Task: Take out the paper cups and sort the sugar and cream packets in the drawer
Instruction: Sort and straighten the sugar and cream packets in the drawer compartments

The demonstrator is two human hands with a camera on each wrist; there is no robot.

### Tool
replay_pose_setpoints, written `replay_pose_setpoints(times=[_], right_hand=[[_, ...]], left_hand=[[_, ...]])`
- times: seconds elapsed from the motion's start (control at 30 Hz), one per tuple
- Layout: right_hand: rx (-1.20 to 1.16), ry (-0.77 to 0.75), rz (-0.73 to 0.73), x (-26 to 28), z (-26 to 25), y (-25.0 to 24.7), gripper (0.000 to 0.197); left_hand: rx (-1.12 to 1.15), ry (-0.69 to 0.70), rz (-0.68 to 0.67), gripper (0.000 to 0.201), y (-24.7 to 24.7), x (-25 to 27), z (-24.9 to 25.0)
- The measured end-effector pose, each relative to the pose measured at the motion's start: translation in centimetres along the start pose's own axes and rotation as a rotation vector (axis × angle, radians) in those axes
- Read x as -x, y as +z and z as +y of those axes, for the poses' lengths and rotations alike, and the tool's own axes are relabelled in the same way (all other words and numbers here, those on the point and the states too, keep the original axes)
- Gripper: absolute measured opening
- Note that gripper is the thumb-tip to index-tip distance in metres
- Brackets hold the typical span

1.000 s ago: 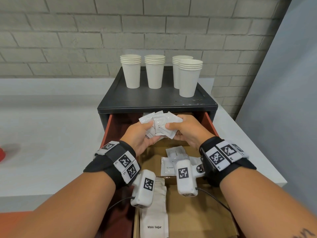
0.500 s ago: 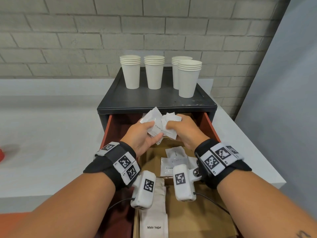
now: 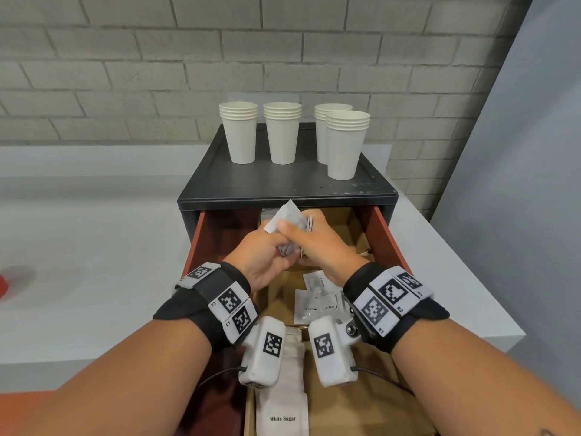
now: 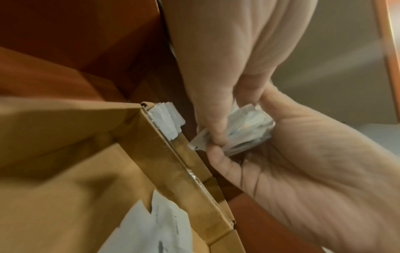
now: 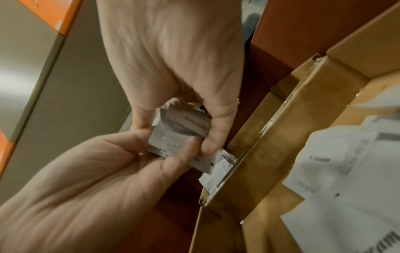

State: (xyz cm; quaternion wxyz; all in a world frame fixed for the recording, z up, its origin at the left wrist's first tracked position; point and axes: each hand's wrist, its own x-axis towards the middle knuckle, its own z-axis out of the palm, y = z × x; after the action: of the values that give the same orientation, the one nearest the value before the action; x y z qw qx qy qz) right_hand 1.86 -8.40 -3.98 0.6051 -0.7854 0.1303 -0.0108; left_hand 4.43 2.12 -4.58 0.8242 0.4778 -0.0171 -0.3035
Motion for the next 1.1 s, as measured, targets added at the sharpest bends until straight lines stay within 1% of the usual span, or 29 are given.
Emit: replay_pose_setpoints(times=[0.07,0.17,0.23,0.3,0.37,0.43,0.5,0.53,0.6,0.67,0.8,0.9,1.0,1.1], right_hand=[[0.03,-0.009,-0.005,-0.2,0.2,-0.1,0.044],[-0.034,0.032,0.002,-0.3,0.1,-0.5,0.032],[-0.089,0.048,0.044,-0.3,-0.2,-1.0,0.031],[-0.153,0.064,0.117,-0.3,-0.3,-1.6,0.034],[-0.191,0.084,0.181,-0.4,-0.2,-2.2,0.034],[-0.197,0.111,0.204,-0.3,-0.2,-2.4,0.029],[-0.179,0.115,0.156,-0.2,-0.1,-2.3,0.022],[-0.171,0.107,0.111,-0.1,-0.1,-2.2,0.023],[-0.164,0.083,0.028,0.0,0.0,-1.8,0.031],[-0.147,0.06,-0.003,0.1,0.2,-1.4,0.033],[-0.134,0.048,-0.059,0.3,0.2,-1.0,0.026],[-0.112,0.045,-0.112,0.4,0.0,-0.6,0.03],[-0.096,0.058,-0.104,0.3,-0.1,-0.7,0.031],[-0.136,0.084,-0.055,0.3,-0.4,-1.3,0.031]], left_hand=[[-0.037,0.013,0.02,0.043,0.1,0.1,-0.1],[-0.049,0.019,0.072,0.048,0.3,0.1,-0.2],[-0.011,0.013,0.127,0.052,0.2,0.0,0.0],[0.024,0.013,0.193,0.054,0.1,-0.2,0.2],[0.046,0.025,0.226,0.053,0.0,-0.4,0.4],[0.05,0.031,0.24,0.052,0.0,-0.5,0.5],[0.044,0.029,0.221,0.05,0.1,-0.3,0.5],[0.041,0.03,0.204,0.049,0.1,-0.3,0.5],[0.038,0.032,0.156,0.047,0.0,-0.1,0.5],[0.036,0.017,0.097,0.045,-0.1,-0.1,0.5],[0.062,-0.025,0.011,0.04,-0.1,-0.1,0.5],[0.036,-0.035,-0.038,0.036,-0.1,0.0,0.6],[0.049,-0.032,-0.023,0.036,-0.1,-0.1,0.7],[0.017,-0.014,0.063,0.031,-0.3,-0.2,0.7]])
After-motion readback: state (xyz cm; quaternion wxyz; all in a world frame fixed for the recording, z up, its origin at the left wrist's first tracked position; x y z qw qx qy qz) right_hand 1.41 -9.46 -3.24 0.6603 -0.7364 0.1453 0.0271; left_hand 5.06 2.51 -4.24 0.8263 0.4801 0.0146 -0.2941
